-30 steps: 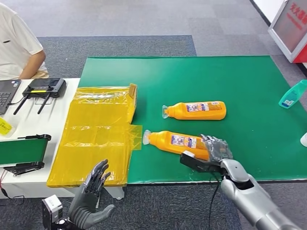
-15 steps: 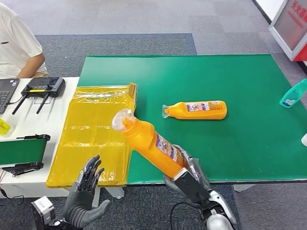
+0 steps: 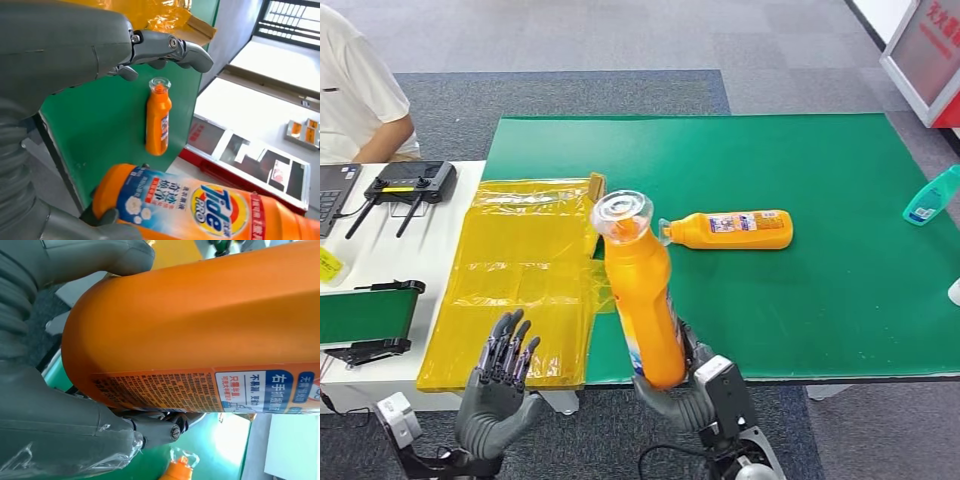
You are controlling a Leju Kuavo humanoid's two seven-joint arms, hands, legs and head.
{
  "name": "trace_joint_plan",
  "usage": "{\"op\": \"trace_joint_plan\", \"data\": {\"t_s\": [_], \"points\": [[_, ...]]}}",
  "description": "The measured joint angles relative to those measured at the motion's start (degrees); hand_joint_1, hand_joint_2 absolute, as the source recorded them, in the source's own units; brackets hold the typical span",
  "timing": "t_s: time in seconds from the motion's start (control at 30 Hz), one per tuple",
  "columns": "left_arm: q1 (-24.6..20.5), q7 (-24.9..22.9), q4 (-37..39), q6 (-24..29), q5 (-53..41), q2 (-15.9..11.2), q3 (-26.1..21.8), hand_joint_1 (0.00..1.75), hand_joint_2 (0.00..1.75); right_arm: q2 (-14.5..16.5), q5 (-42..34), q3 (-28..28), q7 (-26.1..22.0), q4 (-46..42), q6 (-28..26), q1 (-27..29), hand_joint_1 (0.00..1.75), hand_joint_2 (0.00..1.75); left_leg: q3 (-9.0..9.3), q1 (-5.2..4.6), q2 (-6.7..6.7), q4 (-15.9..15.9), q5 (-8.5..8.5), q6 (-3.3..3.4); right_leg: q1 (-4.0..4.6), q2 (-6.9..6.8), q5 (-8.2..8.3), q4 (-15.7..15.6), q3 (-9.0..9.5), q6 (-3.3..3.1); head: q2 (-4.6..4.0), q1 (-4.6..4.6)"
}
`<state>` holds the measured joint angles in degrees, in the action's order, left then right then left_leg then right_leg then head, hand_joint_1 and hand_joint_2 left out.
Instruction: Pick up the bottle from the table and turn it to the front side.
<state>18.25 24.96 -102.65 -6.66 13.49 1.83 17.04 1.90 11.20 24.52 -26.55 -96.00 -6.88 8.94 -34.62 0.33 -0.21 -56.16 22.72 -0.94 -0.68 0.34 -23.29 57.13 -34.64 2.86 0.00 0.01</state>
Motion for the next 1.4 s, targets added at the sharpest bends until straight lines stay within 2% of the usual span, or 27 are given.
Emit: {"op": "trace_joint_plan", "data": {"t_s": [0.23,0.73,1.07,1.4], "points": [[-3.38,-0.78,0.86,0.06,1.70,-0.34,4.21,0.00,1.75,-0.55,-0.08,4.36,-1.58,3.03,-2.36,0.01,1.75,1.75,0.00,0.00,0.00,0.00,0.00,-0.01,0.00,0.01,0.00,0.00,0.00,0.00,0.00,-0.01],[-7.86,-1.30,2.91,0.75,1.60,-1.10,9.15,0.00,1.75,-2.32,0.12,11.16,-2.42,8.71,-3.91,-1.74,1.75,1.75,0.00,0.00,0.01,0.00,0.00,-0.01,0.00,0.01,0.00,0.00,-0.01,0.00,0.00,0.00],[-8.86,-3.50,5.23,3.36,3.48,-1.14,10.22,0.00,1.75,-4.85,6.82,16.33,-5.67,12.66,-14.74,-4.61,1.75,1.75,0.00,0.00,0.01,0.00,0.00,0.00,0.00,0.01,0.00,0.00,-0.03,0.00,0.00,-0.01],[-9.22,-5.35,7.92,-1.31,9.13,-1.57,11.99,0.00,1.75,-6.29,13.23,20.32,-6.94,16.32,-23.56,-7.72,1.75,1.75,0.00,0.00,0.01,0.00,0.00,-0.01,0.00,0.02,0.00,0.00,-0.04,0.00,0.00,0.01]]}}
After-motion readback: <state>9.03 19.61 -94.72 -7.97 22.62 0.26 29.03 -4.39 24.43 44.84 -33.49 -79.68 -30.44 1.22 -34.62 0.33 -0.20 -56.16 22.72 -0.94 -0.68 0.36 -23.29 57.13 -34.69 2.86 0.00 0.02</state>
